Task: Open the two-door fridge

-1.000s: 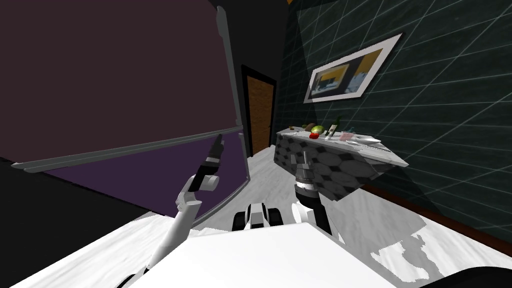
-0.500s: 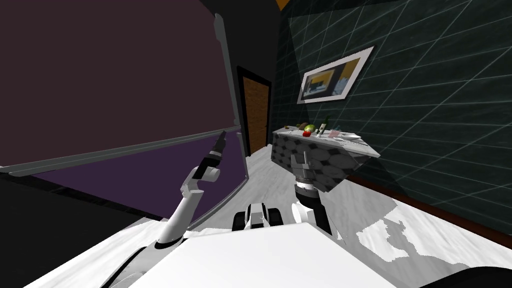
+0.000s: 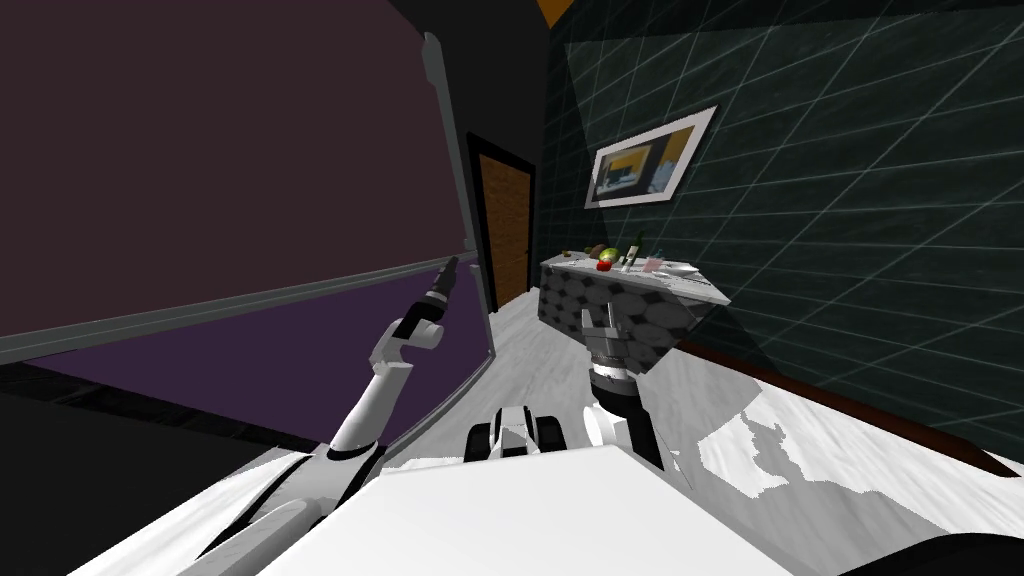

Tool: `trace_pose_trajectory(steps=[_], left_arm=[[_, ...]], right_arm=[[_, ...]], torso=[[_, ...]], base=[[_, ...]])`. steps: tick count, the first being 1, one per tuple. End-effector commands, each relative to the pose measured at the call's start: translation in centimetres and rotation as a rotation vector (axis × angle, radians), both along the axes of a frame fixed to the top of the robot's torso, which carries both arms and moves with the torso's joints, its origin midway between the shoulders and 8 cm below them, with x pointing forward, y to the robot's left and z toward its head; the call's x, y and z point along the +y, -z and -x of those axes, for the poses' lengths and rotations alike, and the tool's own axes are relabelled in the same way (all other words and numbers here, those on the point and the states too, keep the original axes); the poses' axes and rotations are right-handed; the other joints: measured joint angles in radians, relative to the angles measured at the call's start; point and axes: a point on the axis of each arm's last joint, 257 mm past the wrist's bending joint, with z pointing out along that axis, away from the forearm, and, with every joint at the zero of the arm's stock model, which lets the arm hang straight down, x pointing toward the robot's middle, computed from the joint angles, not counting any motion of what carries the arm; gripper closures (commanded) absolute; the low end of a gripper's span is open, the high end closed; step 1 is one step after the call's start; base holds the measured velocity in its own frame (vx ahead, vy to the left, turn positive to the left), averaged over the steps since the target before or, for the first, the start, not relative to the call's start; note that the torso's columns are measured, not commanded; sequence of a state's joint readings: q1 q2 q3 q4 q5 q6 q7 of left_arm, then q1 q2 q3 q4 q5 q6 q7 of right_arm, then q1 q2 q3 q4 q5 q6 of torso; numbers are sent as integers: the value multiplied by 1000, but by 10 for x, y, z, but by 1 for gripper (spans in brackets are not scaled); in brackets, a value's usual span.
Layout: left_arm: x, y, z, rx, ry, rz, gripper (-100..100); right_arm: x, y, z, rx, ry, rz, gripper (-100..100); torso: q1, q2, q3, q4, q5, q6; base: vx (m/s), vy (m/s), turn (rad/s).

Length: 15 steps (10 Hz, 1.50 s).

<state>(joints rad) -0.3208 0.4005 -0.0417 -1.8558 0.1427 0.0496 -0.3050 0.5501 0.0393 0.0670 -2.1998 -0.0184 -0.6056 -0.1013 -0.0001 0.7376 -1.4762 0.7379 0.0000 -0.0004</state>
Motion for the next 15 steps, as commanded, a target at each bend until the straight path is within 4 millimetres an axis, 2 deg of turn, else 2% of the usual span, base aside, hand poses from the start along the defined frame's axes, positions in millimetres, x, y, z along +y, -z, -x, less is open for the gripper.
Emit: trace_pose_trajectory(steps=[1,2,3,4,5,6,7,9,10,11,12,15], left_arm=[[-2,-10,-15,22,-10,-27,-100],[-1,-9,-28,53,-23,-52,-100],[-3,-15,-28,43,-19,-52,-100],[-2,-13,-40,77,-34,-76,-100],[-5,-21,-40,64,-30,-76,-100],[-3,-19,-52,100,-45,-100,-100],[-6,-27,-52,85,-41,-100,-100],[-4,-28,-72,136,-66,-146,-100],[-8,-40,-72,126,-64,-147,-100],[-6,-39,-82,158,-79,-170,-100],[-9,-47,-81,145,-76,-170,-100],[-8,-58,-97,187,-103,-214,-100]], right_arm=[[0,0,0,0,0,0,0],[0,0,0,0,0,0,0],[0,0,0,0,0,0,0],[0,0,0,0,0,0,0],[0,0,0,0,0,0,0],[0,0,0,0,0,0,0],[0,0,0,0,0,0,0],[0,0,0,0,0,0,0],[0,0,0,0,0,0,0],[0,0,0,0,0,0,0],[0,0,0,0,0,0,0],[0,0,0,0,0,0,0]], torso=[[0,1,0,0,0,1],[0,0,0,0,0,0],[0,0,0,0,0,1],[0,0,0,0,0,0],[0,0,0,0,0,0],[0,0,0,0,0,0],[0,0,0,0,0,1],[0,0,0,0,0,1],[1,0,0,0,0,1],[0,0,0,0,0,0],[0,0,0,0,0,0],[0,1,0,0,0,0]], base=[[-32,25,-58],[-19,32,-117],[-14,32,-54],[-11,31,-74],[-9,27,-59],[-6,29,-112],[-3,26,-47],[12,40,-99],[14,39,-51],[29,33,-63],[22,30,-36],[24,31,-52]])
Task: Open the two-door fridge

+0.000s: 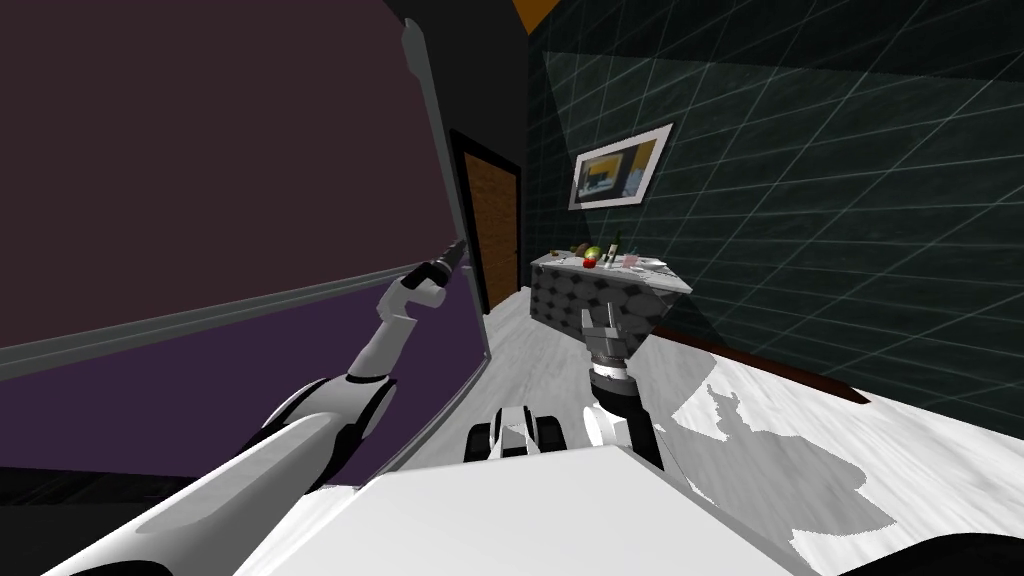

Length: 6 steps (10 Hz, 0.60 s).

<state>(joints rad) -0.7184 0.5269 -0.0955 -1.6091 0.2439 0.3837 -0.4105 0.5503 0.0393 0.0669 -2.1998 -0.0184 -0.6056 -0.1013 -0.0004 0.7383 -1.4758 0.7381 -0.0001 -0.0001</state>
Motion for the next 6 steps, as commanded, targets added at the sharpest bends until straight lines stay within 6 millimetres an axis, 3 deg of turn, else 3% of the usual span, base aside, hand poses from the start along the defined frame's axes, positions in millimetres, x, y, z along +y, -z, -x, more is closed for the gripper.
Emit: trace_pose_trajectory(steps=[1,6], left_arm=[[-2,-11,-8,16,-14,-25,-100],[4,-40,-29,77,-70,-102,-100]], right_arm=[[0,0,0,0,0,0,0],[0,0,0,0,0,0,0]], torso=[[1,0,0,0,0,0],[0,0,0,0,0,0]], base=[[24,35,-39],[44,36,-59]])
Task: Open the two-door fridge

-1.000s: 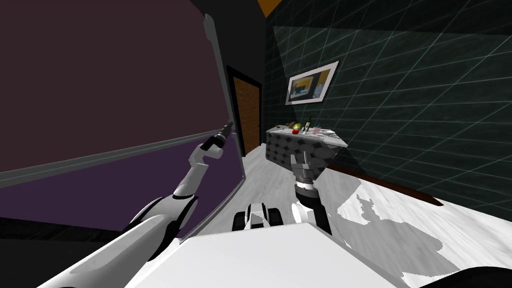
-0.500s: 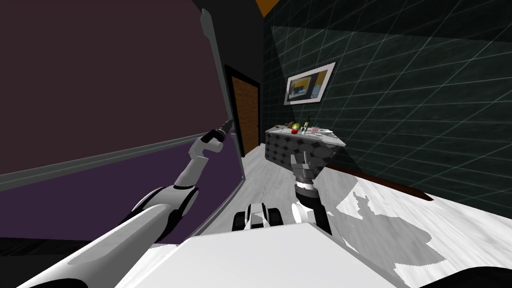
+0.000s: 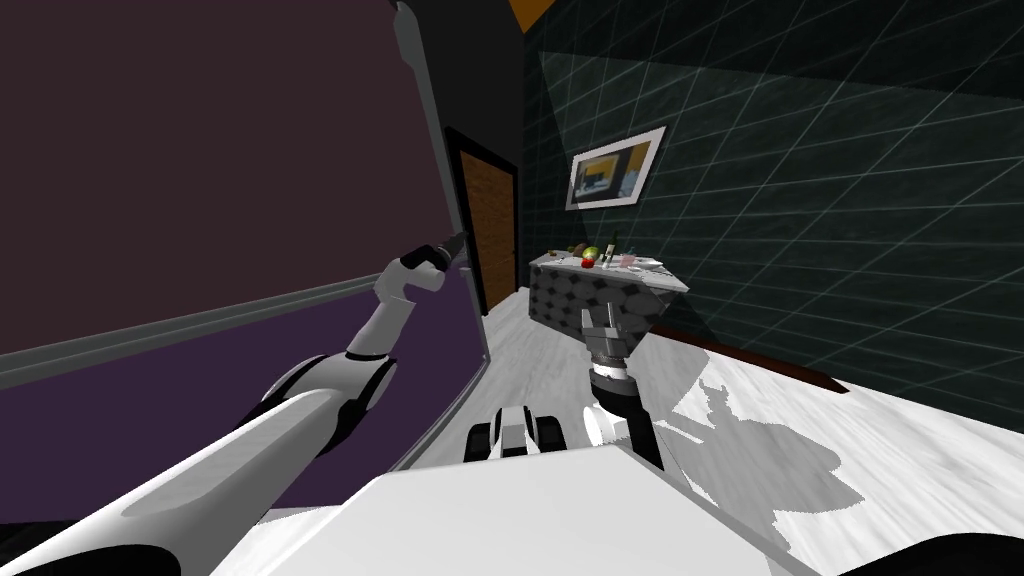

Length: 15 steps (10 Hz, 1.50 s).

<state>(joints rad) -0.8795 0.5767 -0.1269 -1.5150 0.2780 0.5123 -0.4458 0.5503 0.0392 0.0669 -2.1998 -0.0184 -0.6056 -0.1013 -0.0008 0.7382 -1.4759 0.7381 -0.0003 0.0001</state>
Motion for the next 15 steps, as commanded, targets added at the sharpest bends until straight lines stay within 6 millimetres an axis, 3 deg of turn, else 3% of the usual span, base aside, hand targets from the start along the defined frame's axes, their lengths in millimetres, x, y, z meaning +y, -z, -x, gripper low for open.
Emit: trace_pose_trajectory(steps=[1,3,9,10,15], left_arm=[[5,-15,-10,36,-37,-44,-100],[8,-34,-13,47,-61,-72,-100],[23,-68,-15,67,-116,-118,-100],[19,-65,-14,62,-107,-113,-100],[56,-69,-31,69,-152,-116,-100]], right_arm=[[0,0,0,0,0,0,0],[0,0,0,0,0,0,0],[0,0,0,0,0,0,0],[0,0,0,0,0,0,0],[0,0,0,0,0,0,0]], torso=[[0,-1,0,0,0,0],[2,0,0,0,1,0],[0,0,0,0,0,0],[1,1,1,0,0,0],[1,0,0,0,0,0]], base=[[71,44,-64],[48,53,-56],[25,33,-42],[7,16,-11],[-17,-14,-86]])
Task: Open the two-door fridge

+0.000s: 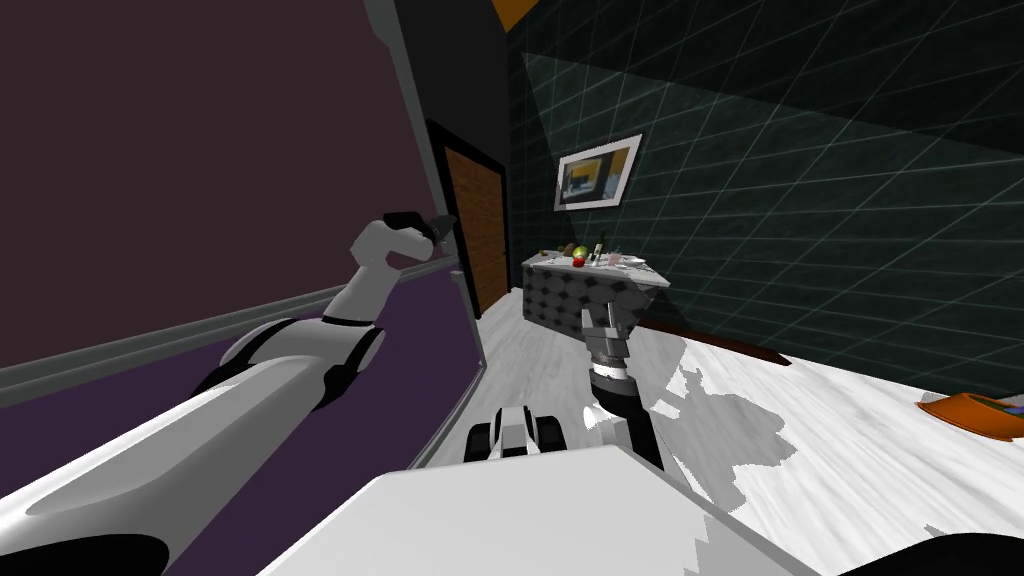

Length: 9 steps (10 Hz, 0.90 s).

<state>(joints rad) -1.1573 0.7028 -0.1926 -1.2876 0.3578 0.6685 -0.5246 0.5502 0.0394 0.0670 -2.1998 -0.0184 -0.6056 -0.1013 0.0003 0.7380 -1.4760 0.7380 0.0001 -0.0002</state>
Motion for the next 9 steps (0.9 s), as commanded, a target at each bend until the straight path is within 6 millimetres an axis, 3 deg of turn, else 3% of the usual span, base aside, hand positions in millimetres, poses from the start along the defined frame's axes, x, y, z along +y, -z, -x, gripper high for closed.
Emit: trace_pose_trajectory(steps=[1,4,5,6,8,9], left_arm=[[17,-3,-6,-2,-20,0,-100],[38,-6,-13,-4,-45,3,-100],[35,-5,-12,-1,-40,3,-100],[24,-4,-9,-3,-28,1,100],[4,-1,-1,-2,-4,-1,100],[4,-1,-1,-2,-4,-1,100]], right_arm=[[0,0,0,0,0,0,0],[0,0,0,0,0,0,0],[0,0,0,0,0,0,0],[0,0,0,0,0,0,0],[0,0,0,0,0,0,0],[0,0,0,0,0,0,0]], torso=[[0,0,0,0,0,0],[0,0,0,0,0,0],[0,0,0,0,0,0],[0,0,0,0,0,0],[2,1,1,0,3,-1],[3,1,1,-1,3,-1]], base=[[-14,-12,-86],[-13,-13,-79],[-6,-6,-10],[5,7,131],[24,22,110],[25,13,43]])
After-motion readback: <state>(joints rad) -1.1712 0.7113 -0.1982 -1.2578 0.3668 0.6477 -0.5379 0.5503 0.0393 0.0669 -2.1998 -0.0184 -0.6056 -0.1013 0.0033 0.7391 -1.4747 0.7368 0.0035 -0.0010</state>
